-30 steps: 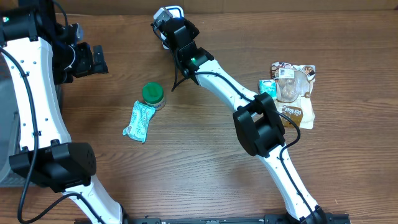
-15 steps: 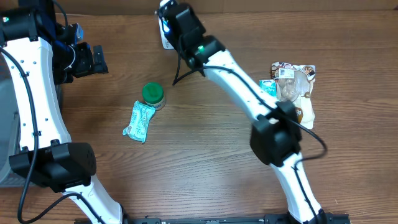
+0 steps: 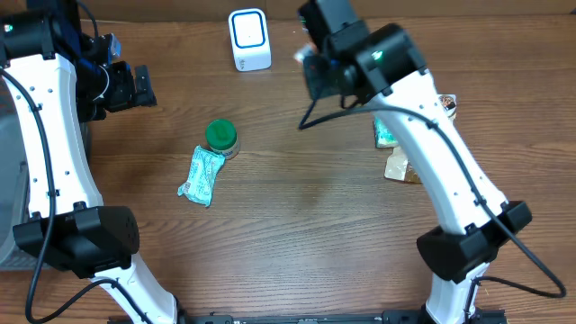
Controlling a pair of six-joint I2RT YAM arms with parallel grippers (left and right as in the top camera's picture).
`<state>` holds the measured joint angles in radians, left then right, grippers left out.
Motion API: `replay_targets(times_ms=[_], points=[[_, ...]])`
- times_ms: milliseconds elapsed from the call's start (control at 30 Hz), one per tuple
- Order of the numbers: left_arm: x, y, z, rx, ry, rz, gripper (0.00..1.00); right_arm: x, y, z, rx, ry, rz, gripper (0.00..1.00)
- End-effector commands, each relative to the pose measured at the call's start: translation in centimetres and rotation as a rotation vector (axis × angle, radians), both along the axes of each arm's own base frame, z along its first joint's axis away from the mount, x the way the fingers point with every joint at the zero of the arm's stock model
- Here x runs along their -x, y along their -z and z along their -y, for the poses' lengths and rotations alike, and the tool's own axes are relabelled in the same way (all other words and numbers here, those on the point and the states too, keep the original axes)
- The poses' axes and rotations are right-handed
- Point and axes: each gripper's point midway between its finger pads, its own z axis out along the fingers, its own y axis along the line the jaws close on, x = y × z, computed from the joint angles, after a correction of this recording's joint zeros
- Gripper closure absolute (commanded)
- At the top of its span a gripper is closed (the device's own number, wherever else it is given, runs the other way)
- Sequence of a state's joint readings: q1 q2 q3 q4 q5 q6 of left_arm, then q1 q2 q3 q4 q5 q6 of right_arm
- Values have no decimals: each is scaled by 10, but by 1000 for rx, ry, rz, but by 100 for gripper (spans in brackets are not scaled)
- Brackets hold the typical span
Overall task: Scan the item barcode
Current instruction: 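Move the orange pack right and drop it beside the teal pack, then reach the right gripper to the green-lidded jar at center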
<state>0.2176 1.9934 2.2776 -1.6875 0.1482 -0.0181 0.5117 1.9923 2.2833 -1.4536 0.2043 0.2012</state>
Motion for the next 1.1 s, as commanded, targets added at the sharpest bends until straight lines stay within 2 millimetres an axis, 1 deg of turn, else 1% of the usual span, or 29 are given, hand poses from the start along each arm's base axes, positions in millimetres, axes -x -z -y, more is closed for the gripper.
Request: replay_targets(times_ms=[0, 67, 167, 333, 367, 500, 700, 867, 900, 933, 967, 1033, 1067], points=[[2, -14, 1, -15, 20, 43, 0, 3, 14, 16, -106, 82, -121, 96], [1, -14, 1, -15, 20, 43, 1, 5, 22, 29, -148, 109, -182, 96], [1, -14, 1, -15, 20, 43, 0, 1, 33, 55, -196, 170, -241, 96], [1, -14, 1, -15, 20, 43, 0, -6, 61, 113, -213, 312, -311, 96], [1, -14, 1, -15, 20, 43, 1, -6, 69, 121, -222, 323, -327, 96], [1, -14, 1, -15, 20, 43, 0, -2, 100, 130, -298, 268, -402, 96], [1, -14, 1, -15, 21, 43, 1, 5, 153, 153, -311, 280, -450, 96], [1, -14, 1, -15, 20, 43, 0, 13, 184, 160, -336, 284, -476, 95], [1, -14, 1, -15, 20, 43, 0, 15, 187, 161, -337, 288, -481, 89], [1, -14, 1, -15, 20, 43, 0, 16, 191, 163, -337, 293, -485, 76], [1, -14, 1, -15, 20, 43, 0, 17, 193, 165, -335, 299, -487, 60], [1, -14, 1, -15, 20, 43, 0, 18, 195, 170, -328, 310, -488, 45], [1, -14, 1, -15, 21, 43, 0, 18, 194, 172, -326, 315, -486, 34]])
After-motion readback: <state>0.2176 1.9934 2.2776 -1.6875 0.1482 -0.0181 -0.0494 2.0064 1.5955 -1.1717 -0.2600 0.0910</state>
